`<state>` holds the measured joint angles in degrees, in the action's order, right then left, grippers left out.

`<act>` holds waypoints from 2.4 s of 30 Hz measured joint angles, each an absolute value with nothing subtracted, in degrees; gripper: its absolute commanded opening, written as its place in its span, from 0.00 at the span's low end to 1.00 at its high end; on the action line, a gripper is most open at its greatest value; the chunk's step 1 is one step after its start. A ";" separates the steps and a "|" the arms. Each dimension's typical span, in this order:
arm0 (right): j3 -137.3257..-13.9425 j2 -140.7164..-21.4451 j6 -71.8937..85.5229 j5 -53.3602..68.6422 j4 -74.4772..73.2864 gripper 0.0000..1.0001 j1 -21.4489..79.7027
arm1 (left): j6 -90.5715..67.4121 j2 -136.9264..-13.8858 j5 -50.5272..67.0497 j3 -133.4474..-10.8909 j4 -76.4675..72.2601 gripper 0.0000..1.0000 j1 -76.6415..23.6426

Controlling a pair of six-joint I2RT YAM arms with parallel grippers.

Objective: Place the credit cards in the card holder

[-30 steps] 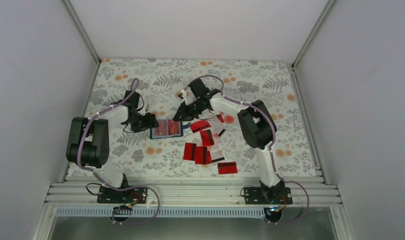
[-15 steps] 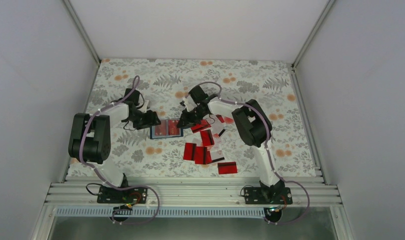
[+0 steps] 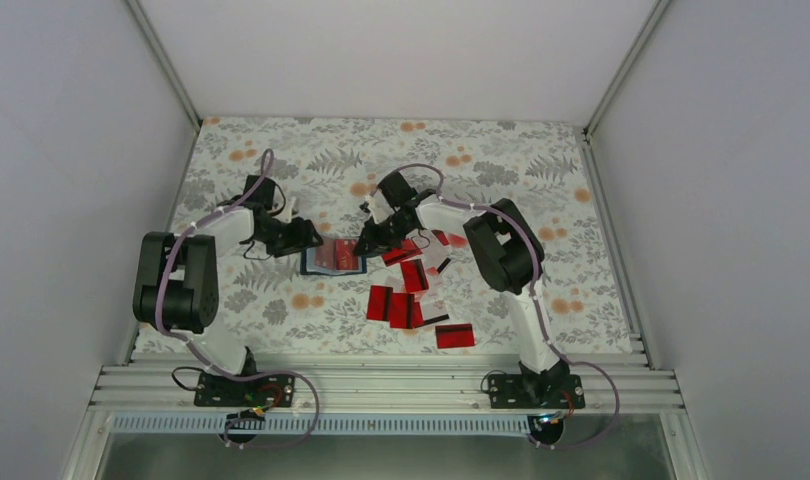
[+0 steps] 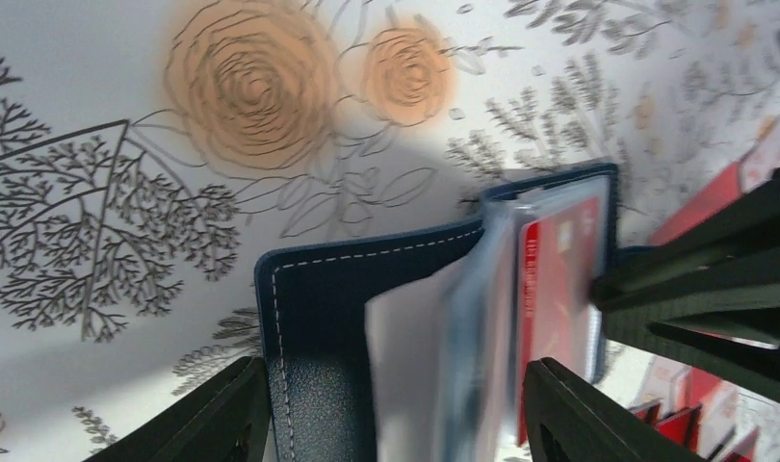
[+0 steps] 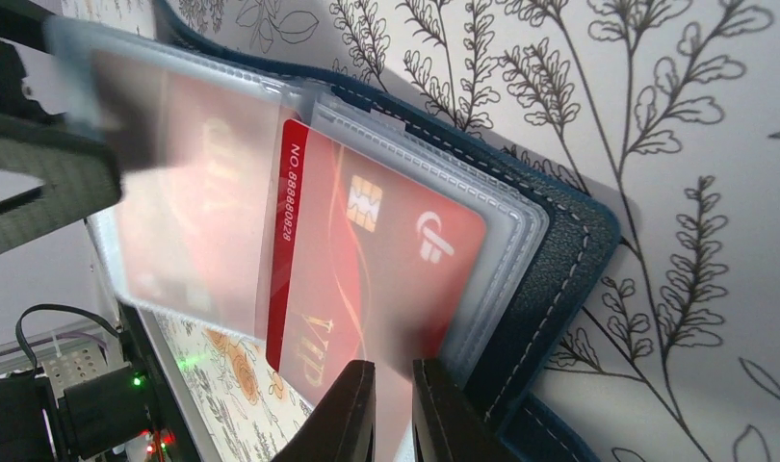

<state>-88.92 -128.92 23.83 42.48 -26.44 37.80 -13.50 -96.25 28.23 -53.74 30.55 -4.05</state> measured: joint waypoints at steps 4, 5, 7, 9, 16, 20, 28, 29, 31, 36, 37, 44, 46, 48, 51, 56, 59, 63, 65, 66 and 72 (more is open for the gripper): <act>-88.82 -128.92 23.83 42.65 -26.30 0.12 37.80 | -14.22 -94.50 30.41 -54.24 30.83 0.66 -4.08; -88.82 -128.92 23.83 42.65 -26.28 0.12 37.80 | -14.37 -94.26 31.07 -54.54 30.96 0.66 -4.08; -88.79 -128.92 23.83 42.72 -26.15 0.12 37.80 | -14.63 -94.08 33.15 -54.92 30.92 0.66 -4.29; -88.71 -128.92 23.83 42.85 -25.98 0.12 37.80 | -14.92 -94.06 34.89 -54.98 30.94 0.66 -4.73; -88.60 -128.92 23.77 42.96 -25.78 0.12 37.80 | -16.51 -94.06 38.37 -54.81 30.20 0.65 -5.28; -88.58 -128.92 23.70 43.00 -25.76 0.12 37.78 | -17.85 -94.06 39.42 -54.41 29.23 0.64 -5.93; -88.62 -128.88 23.68 43.07 -25.78 0.12 37.78 | -19.88 -94.00 39.53 -55.07 29.12 0.61 -9.06; -88.62 -128.84 23.68 43.05 -25.80 0.12 37.78 | -20.08 -94.00 39.42 -55.46 29.28 0.61 -9.63; -88.62 -128.77 23.68 43.03 -25.87 0.12 37.78 | -20.29 -94.00 39.11 -56.01 29.30 0.60 -10.52; -88.73 -128.14 23.70 42.78 -27.83 0.12 37.58 | -21.08 -94.15 37.65 -56.88 29.47 0.58 -12.58; -88.73 -127.83 23.75 42.52 -28.58 0.12 37.36 | -21.30 -94.41 37.17 -57.17 29.54 0.58 -13.08; -88.71 -122.41 23.88 41.98 -31.86 0.12 35.59 | -22.74 -96.79 34.50 -59.24 29.56 0.53 -15.40; -88.38 -119.94 23.88 41.89 -31.94 0.13 34.85 | -23.11 -97.34 33.93 -59.57 29.54 0.51 -15.86; -87.22 -117.03 23.94 41.76 -31.88 0.13 34.02 | -23.38 -97.97 33.32 -59.77 29.43 0.50 -16.29; -84.09 -112.62 24.03 41.47 -31.75 0.13 33.12 | -23.83 -98.96 32.67 -59.94 29.50 0.49 -17.06; -78.76 -108.31 24.36 40.64 -31.27 0.13 31.75 | -25.10 -100.03 30.98 -61.32 30.24 0.50 -18.55; -76.16 -107.74 24.56 40.23 -31.05 0.13 31.44 | -26.30 -100.03 29.36 -62.65 31.42 0.53 -19.84; -73.52 -107.33 25.23 39.59 -30.63 0.12 31.35 | -28.08 -100.03 26.33 -65.93 33.91 0.53 -22.28; -72.05 -106.37 25.63 38.96 -30.41 0.12 31.33 | -29.02 -100.03 24.62 -67.64 35.31 0.53 -23.64; -71.70 -106.04 25.71 38.72 -30.37 0.12 31.31 | -29.39 -100.03 23.88 -68.20 35.83 0.53 -24.25; -68.01 -103.63 27.57 35.97 -28.36 0.12 31.16 | -31.97 -99.90 21.10 -67.61 37.15 0.49 -27.22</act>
